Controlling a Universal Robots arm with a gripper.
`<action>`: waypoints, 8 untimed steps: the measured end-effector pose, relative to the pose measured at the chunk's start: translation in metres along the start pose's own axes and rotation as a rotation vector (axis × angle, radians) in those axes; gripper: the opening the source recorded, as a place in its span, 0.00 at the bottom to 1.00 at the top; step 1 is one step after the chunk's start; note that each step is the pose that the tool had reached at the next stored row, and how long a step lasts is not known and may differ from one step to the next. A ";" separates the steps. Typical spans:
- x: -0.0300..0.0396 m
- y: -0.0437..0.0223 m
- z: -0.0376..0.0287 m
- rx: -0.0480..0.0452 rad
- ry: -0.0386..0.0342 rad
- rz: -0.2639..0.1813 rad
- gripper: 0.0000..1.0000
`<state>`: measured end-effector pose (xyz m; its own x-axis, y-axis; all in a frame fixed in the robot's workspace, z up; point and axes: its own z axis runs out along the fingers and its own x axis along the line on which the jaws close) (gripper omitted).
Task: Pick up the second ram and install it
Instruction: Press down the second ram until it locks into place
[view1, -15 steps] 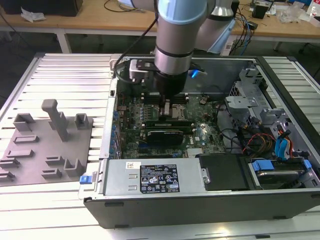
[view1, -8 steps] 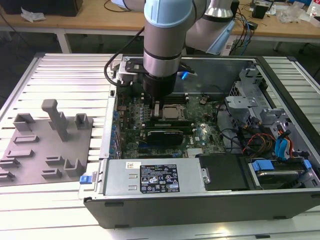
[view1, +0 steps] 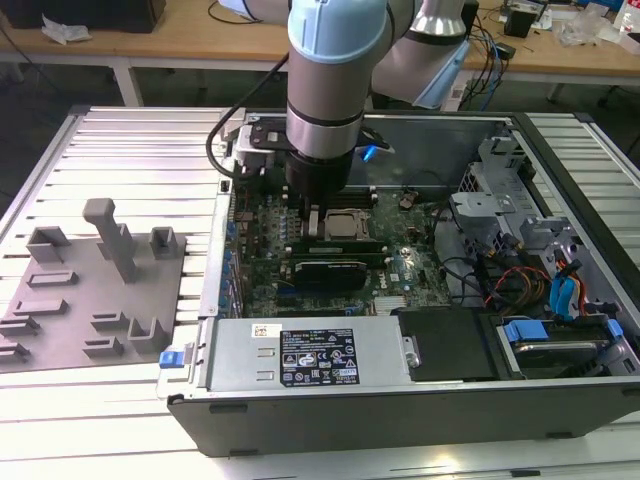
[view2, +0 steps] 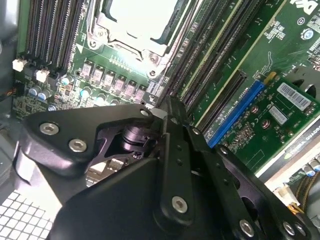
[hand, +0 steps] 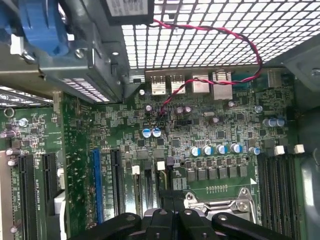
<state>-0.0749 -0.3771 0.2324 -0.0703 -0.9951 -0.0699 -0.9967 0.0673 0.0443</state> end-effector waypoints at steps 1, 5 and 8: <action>-0.0001 0.0001 -0.0025 0.0001 0.0002 0.000 0.11; 0.0014 0.0002 -0.0006 -0.0003 0.0008 -0.003 0.11; 0.0020 0.0000 0.0038 -0.0010 0.0016 -0.003 0.11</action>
<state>-0.0752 -0.3788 0.2285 -0.0671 -0.9954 -0.0685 -0.9969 0.0641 0.0451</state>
